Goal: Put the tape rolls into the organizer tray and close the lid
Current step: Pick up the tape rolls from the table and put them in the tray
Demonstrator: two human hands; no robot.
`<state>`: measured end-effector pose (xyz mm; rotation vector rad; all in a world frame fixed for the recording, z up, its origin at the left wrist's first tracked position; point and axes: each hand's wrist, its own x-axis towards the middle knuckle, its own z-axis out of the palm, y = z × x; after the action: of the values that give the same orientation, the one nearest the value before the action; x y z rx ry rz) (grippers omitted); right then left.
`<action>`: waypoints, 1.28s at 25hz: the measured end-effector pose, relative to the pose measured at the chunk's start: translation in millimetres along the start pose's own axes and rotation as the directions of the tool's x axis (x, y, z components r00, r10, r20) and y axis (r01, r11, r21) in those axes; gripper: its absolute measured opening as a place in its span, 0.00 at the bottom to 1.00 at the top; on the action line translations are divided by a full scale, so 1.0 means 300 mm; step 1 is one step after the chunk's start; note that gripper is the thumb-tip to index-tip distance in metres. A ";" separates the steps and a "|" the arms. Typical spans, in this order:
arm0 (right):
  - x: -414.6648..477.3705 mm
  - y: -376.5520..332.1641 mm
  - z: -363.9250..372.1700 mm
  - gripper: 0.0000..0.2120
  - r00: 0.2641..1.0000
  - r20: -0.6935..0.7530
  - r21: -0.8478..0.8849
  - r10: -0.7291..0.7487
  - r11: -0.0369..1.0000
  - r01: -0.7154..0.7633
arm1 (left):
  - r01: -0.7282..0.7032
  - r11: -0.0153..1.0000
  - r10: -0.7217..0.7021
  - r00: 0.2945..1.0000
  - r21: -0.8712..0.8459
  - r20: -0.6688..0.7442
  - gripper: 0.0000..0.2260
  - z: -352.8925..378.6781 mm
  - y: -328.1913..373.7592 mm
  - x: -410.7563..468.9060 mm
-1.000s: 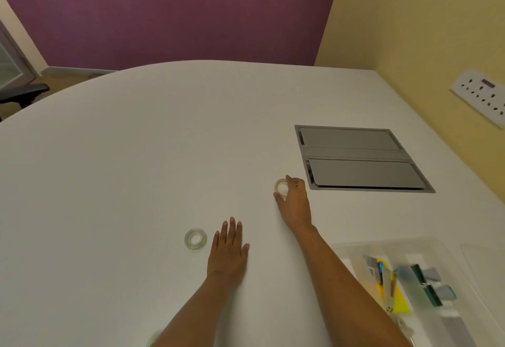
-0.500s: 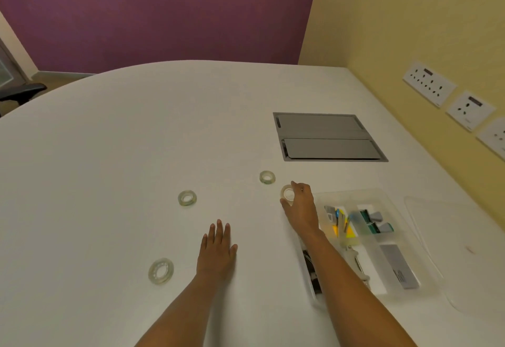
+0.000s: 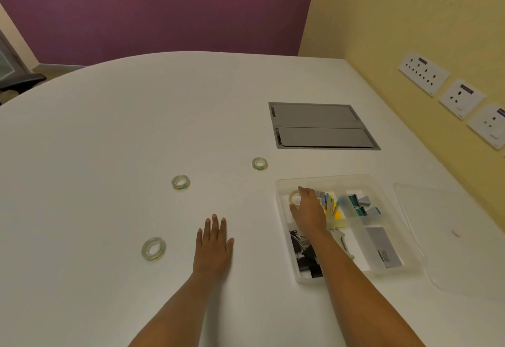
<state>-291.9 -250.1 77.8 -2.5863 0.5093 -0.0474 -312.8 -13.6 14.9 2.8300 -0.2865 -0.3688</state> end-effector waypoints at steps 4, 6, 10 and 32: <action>0.048 0.025 0.016 0.26 0.993 0.113 -0.158 -0.044 0.986 0.061 | 0.020 1.000 -0.020 0.997 -0.007 -0.072 0.26 0.039 0.001 -0.003; 0.069 0.039 0.025 0.25 0.985 0.164 -0.206 -0.048 0.975 0.082 | 0.026 1.000 -0.028 0.994 -0.012 -0.107 0.26 0.052 0.001 0.002; 0.104 0.051 0.039 0.24 0.980 0.188 -0.232 -0.062 0.967 0.105 | 0.004 1.000 -0.005 0.992 -0.007 -0.127 0.26 0.054 -0.009 0.039; 0.128 0.055 0.038 0.13 0.989 0.115 -0.280 -0.091 0.953 0.121 | -0.016 0.999 0.011 0.986 -0.028 -0.167 0.26 0.060 -0.014 0.066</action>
<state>-260.4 -271.9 57.5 -2.8796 0.3610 0.1300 -298.2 -18.5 -7.6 2.8063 -0.2622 -0.1299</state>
